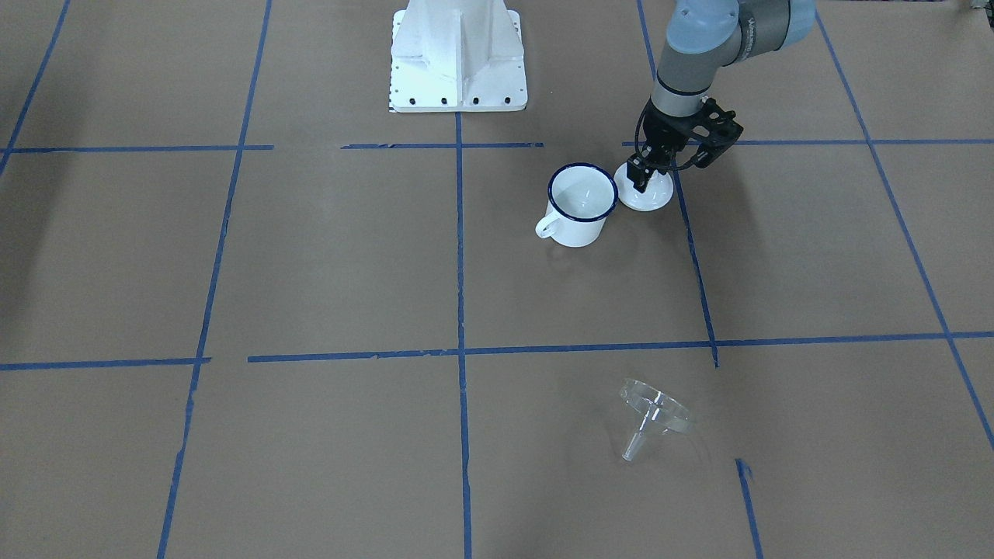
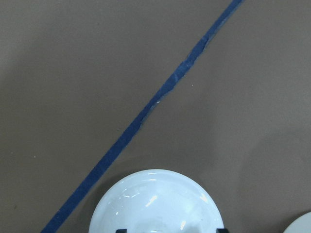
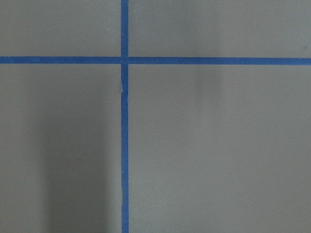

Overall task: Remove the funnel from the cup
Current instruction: 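Lift the white lid and carry it over the mug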

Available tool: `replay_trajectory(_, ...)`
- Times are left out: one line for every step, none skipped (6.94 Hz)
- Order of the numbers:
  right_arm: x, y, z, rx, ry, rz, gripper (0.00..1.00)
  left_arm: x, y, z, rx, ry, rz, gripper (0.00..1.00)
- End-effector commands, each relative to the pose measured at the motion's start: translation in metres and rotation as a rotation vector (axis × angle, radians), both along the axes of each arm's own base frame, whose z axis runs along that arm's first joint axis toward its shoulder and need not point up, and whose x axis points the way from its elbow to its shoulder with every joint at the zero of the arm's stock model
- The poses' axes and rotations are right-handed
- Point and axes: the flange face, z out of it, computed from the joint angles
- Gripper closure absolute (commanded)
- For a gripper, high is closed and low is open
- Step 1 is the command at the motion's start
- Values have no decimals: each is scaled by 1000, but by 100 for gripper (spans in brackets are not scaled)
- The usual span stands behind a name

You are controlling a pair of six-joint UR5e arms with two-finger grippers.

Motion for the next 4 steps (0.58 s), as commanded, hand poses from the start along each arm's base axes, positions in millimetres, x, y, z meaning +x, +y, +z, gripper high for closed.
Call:
replay_trajectory(0,0,0,0,0,0,0,-6,-1,-9,-6,18,-15,100)
replay_trajectory(0,0,0,0,0,0,0,-14,0,-20,4,37,-20,100)
replay_trajectory(0,0,0,0,0,0,0,-35,-5,-41,10,50,-46,100)
replay_trajectory(0,0,0,0,0,0,0,-66,-10,-64,3,28,-84,100)
